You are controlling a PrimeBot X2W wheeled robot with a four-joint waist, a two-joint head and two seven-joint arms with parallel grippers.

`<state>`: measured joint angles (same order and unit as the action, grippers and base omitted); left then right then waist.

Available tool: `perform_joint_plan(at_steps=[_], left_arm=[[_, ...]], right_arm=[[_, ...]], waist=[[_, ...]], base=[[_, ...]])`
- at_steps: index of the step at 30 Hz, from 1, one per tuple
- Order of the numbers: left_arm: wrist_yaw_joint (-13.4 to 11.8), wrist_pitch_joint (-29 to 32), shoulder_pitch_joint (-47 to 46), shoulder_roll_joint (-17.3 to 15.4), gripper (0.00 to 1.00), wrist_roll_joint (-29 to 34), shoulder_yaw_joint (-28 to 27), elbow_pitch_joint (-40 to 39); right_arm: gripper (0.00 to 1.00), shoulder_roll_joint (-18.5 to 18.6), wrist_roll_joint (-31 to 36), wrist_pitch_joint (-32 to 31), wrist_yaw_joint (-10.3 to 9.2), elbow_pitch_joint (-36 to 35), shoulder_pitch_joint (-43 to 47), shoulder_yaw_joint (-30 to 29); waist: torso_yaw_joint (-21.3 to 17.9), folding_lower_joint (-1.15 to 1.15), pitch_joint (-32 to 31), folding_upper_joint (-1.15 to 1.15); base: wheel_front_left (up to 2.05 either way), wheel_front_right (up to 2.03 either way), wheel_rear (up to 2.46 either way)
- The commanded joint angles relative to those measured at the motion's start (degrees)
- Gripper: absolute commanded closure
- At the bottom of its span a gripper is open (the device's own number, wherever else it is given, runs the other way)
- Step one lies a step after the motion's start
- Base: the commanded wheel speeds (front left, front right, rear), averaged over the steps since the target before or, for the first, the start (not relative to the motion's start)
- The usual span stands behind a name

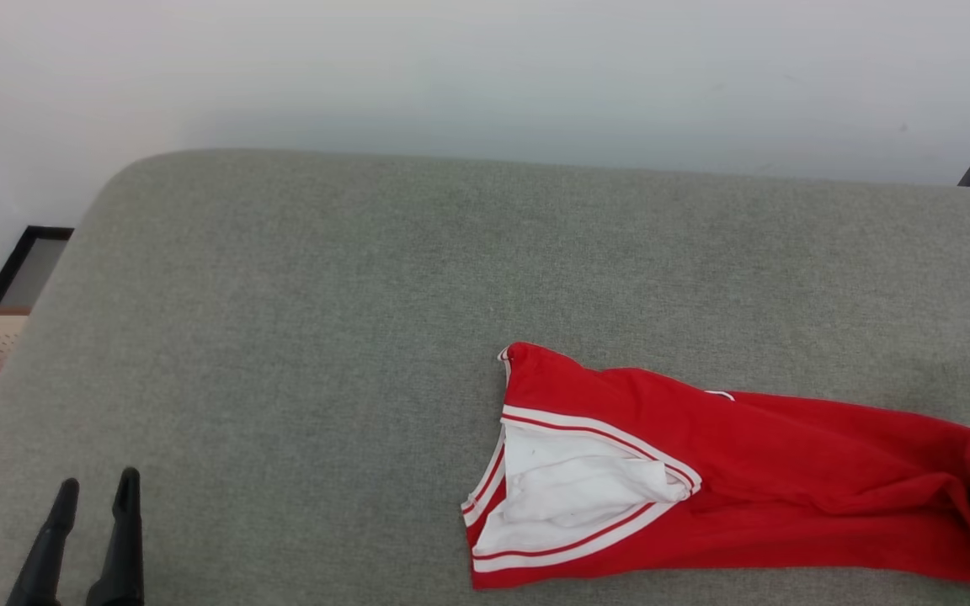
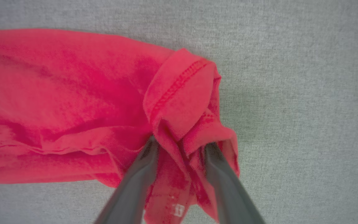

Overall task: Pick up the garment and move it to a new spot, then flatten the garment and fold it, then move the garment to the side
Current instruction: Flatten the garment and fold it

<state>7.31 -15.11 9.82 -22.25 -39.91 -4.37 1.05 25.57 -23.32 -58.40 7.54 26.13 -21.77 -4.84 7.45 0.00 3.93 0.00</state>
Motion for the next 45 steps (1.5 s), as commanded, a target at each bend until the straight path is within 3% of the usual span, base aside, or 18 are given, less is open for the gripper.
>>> perform_joint_plan(at_steps=[1, 11, 18, 29, 36, 37, 39, 45], left_arm=[[0.15, 0.02, -0.63, 0.03, 0.0, -0.24, -0.13, 0.11], [0.21, 0.02, -1.56, 0.67, 0.0, -0.76, -1.44, -0.24], [0.23, 0.02, -2.94, 0.24, 0.0, -1.35, -0.21, -0.09], [0.24, 0.02, -5.18, -0.5, 0.0, -2.02, 1.25, 0.41], [0.25, 0.02, -5.7, -0.55, 0.0, -2.07, 1.78, 0.38], [0.25, 0.02, -5.74, -0.53, 0.0, -2.17, 1.85, 0.39], [0.25, 0.02, -5.75, -0.55, 0.0, -2.13, 2.05, 0.5], [0.25, 0.02, -5.1, -0.41, 0.0, -2.2, 1.82, 0.5]], right_arm=[[0.0, -0.02, 0.5, -0.54, -0.11, -0.43, -0.56, -0.36], [0.0, 1.45, 1.53, -8.01, -0.11, -8.83, -1.43, -2.66], [0.0, 1.27, 3.25, -10.03, -0.11, -11.51, -0.21, -6.03], [0.0, -0.11, 6.5, -6.77, -0.11, -7.16, 1.03, -8.51], [0.0, -2.39, 7.88, -2.94, -0.11, 0.18, -0.02, -7.96], [0.05, -2.73, 8.03, -2.85, -0.11, 1.18, -0.06, -7.4], [1.0, -3.11, 7.93, -2.3, -0.11, 2.91, -0.03, -6.71], [1.0, -1.38, 6.74, -1.9, -0.12, 5.48, -0.51, -5.37]], waist=[[-0.12, 0.0, 0.46, 0.0], [-1.57, 0.0, 2.79, 0.0], [-1.47, 0.0, 4.74, 0.0], [-0.12, 0.0, 6.73, 0.0], [0.39, 0.0, 6.98, 0.0], [0.43, 0.0, 6.89, 0.0], [0.59, 0.0, 6.71, 0.0], [0.79, 0.0, 5.72, 0.0]], base=[[0.0, 0.0, 0.0], [0.0, 0.0, 0.0], [0.0, 0.0, 0.0], [0.0, 0.0, 0.0], [0.0, 0.0, 0.0], [0.0, 0.0, 0.0], [0.0, 0.0, 0.0], [0.0, 0.0, 0.0]])
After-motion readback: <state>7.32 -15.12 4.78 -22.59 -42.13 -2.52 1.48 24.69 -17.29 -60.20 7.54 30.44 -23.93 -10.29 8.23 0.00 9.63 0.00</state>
